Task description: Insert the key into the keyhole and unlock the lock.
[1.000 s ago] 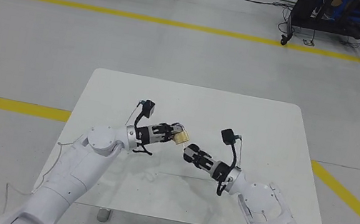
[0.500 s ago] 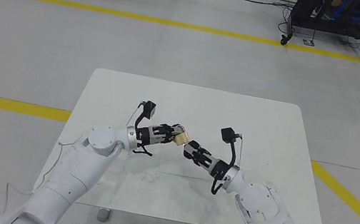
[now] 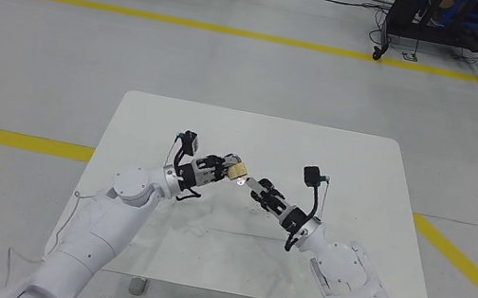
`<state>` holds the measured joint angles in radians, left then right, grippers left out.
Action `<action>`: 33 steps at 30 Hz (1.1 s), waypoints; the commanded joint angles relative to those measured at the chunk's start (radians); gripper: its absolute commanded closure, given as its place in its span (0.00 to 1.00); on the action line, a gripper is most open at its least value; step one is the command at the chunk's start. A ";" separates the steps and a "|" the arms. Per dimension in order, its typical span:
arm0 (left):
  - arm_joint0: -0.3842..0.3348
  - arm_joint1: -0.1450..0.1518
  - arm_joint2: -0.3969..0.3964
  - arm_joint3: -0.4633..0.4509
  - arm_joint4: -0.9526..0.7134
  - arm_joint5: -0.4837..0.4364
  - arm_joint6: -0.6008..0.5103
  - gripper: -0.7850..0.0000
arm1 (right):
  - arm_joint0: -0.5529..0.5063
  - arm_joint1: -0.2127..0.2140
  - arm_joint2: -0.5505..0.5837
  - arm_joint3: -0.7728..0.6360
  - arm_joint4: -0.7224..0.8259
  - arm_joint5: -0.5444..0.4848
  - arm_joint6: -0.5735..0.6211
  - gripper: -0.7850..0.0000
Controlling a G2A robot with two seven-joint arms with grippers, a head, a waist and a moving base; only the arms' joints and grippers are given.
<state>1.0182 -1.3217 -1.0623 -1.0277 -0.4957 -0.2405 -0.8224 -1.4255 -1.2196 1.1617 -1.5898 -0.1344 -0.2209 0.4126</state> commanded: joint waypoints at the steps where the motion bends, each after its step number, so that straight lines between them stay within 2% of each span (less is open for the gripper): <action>1: 0.004 -0.001 -0.005 -0.003 -0.021 -0.002 0.009 1.00 | 0.000 0.000 0.000 0.000 0.000 0.000 0.000 0.00; 7: 0.015 -0.005 -0.018 -0.012 -0.058 -0.025 0.036 1.00 | -0.001 -0.001 -0.001 -0.003 0.007 -0.003 -0.002 0.00; 10: 0.024 -0.008 -0.028 -0.022 -0.104 -0.051 0.027 1.00 | -0.019 -0.011 -0.014 -0.018 0.204 -0.104 -0.001 0.00; 11: 0.026 -0.009 -0.031 -0.023 -0.120 -0.057 0.018 1.00 | -0.018 -0.014 -0.017 -0.009 0.270 -0.137 0.011 0.03; 13: 0.028 -0.010 -0.035 -0.024 -0.141 -0.069 0.000 1.00 | -0.012 -0.019 -0.026 0.019 0.378 -0.188 0.039 0.50; 16: 0.031 -0.011 -0.037 -0.030 -0.152 -0.098 -0.026 1.00 | 0.004 -0.026 -0.041 0.062 0.506 -0.220 0.091 0.69; 24: 0.031 -0.014 -0.033 -0.030 -0.159 -0.124 -0.060 1.00 | 0.060 -0.044 -0.094 0.151 0.658 -0.226 0.187 0.89; 31: 0.029 -0.016 -0.034 -0.026 -0.156 -0.135 -0.075 1.00 | 0.091 -0.054 -0.114 0.202 0.675 -0.227 0.195 0.96; 33: 0.029 -0.016 -0.034 -0.027 -0.153 -0.138 -0.078 1.00 | 0.093 -0.055 -0.112 0.206 0.679 -0.228 0.196 0.95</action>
<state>1.0473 -1.3377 -1.0960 -1.0541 -0.6503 -0.3775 -0.8991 -1.3330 -1.2746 1.0480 -1.3849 0.5428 -0.4484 0.6081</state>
